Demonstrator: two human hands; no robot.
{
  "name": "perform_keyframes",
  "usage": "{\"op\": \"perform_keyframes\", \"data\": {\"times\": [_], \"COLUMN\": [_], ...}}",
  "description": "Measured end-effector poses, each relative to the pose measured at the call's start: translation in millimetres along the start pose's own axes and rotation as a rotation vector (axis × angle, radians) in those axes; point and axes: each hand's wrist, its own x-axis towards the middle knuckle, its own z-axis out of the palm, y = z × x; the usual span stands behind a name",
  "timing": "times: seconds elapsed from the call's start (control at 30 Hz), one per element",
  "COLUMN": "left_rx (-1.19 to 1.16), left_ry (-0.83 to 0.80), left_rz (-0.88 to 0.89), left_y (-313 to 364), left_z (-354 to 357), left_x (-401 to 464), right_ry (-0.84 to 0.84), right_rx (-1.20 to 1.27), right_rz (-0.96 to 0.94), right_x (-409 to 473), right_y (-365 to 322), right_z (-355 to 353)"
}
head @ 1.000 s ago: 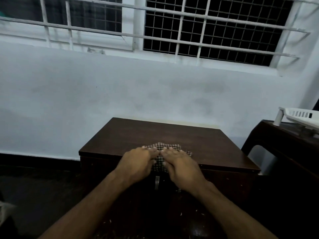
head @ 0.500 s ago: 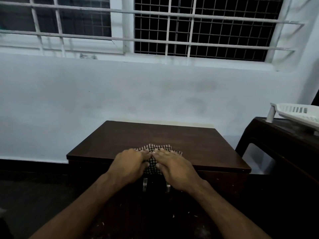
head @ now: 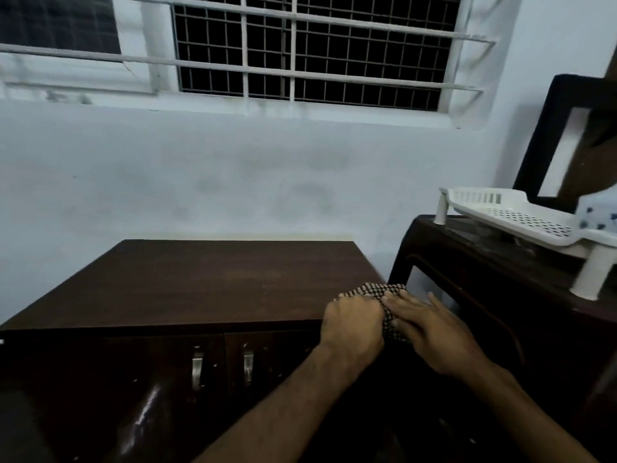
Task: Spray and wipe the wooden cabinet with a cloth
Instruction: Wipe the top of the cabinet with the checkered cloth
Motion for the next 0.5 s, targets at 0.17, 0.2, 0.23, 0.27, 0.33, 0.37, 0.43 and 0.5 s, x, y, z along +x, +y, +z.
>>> {"op": "perform_keyframes", "data": {"times": [0.17, 0.2, 0.23, 0.27, 0.33, 0.37, 0.43, 0.5], "left_rx": [0.018, 0.019, 0.020, 0.015, 0.011, 0.012, 0.014, 0.037], "left_ry": [0.016, 0.014, 0.012, 0.013, 0.024, 0.031, 0.054, 0.067], "left_rz": [0.019, 0.013, 0.004, -0.007, -0.026, -0.031, -0.027, -0.025], "left_y": [-26.4, -33.8, -42.8, -52.1, -65.8, -69.6, -68.3, -62.9], "left_z": [2.0, 0.1, -1.3, -2.3, -3.2, -2.5, -0.7, 1.8], "left_x": [-11.0, -14.3, -18.5, -22.5, -31.4, -34.9, -37.0, -33.9], "right_ry": [0.017, 0.013, 0.010, 0.010, 0.032, 0.041, 0.046, 0.023], "right_rx": [-0.011, -0.006, 0.002, 0.007, 0.020, 0.030, 0.055, 0.057], "right_rz": [-0.008, -0.022, -0.036, -0.046, -0.068, -0.079, -0.102, -0.134], "right_x": [6.4, 8.5, 10.3, 12.1, 12.7, 12.4, 11.1, 10.6], "right_y": [-28.3, -38.0, -49.0, -59.3, -75.3, -80.2, -80.8, -72.5], "right_z": [6.6, 7.4, 8.8, 10.9, 16.2, 18.1, 20.0, 19.0]}}
